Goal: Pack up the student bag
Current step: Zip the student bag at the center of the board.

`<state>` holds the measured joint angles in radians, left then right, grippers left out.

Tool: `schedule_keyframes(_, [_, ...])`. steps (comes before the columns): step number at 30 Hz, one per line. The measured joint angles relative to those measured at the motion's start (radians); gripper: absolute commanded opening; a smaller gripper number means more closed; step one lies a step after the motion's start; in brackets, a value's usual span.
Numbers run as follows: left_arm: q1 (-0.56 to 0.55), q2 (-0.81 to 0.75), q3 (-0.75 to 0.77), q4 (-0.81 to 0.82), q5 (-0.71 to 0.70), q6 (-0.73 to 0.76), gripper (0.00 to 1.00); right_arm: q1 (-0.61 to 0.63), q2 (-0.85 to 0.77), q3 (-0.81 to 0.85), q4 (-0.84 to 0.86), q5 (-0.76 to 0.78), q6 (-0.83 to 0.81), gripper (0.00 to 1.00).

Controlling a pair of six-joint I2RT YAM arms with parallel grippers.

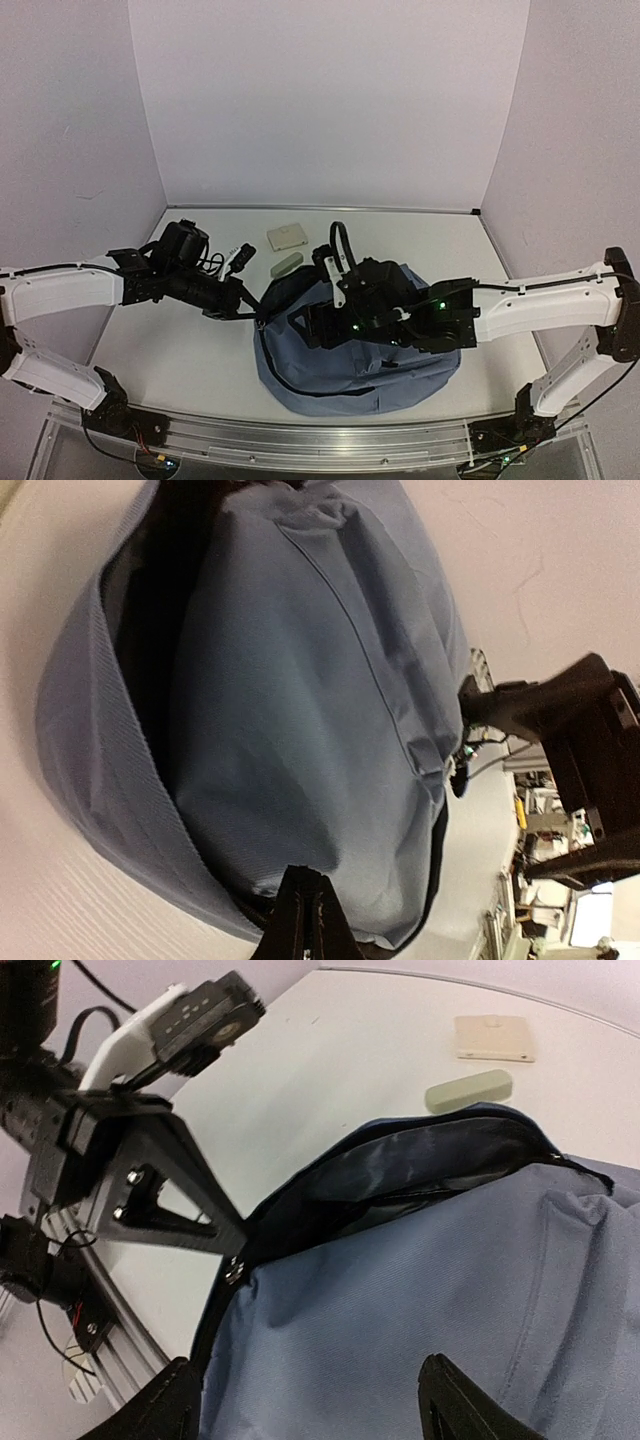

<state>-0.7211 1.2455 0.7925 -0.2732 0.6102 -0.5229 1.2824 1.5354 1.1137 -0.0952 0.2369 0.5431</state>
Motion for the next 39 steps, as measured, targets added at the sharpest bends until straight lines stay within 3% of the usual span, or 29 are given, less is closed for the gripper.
schedule_keyframes(6, [-0.002,-0.065,0.001,-0.039,-0.110,0.009,0.00,-0.072,-0.002,-0.048,0.129,-0.119,-0.044,0.58])
schedule_keyframes(12, [-0.002,-0.071,0.006,-0.057,-0.099,0.008,0.00,-0.221,0.075,0.049,0.104,-0.087,0.000,0.65])
schedule_keyframes(21, [-0.009,-0.074,0.004,-0.058,-0.061,0.000,0.00,-0.224,0.104,0.133,-0.153,0.213,0.066,0.89])
schedule_keyframes(30, [-0.009,-0.046,0.006,-0.058,-0.044,0.020,0.01,-0.348,-0.117,-0.068,-0.311,0.265,0.185,0.93])
schedule_keyframes(39, [-0.009,-0.055,0.037,-0.097,-0.092,0.027,0.04,-0.469,-0.290,-0.280,-0.314,0.093,0.212,0.79])
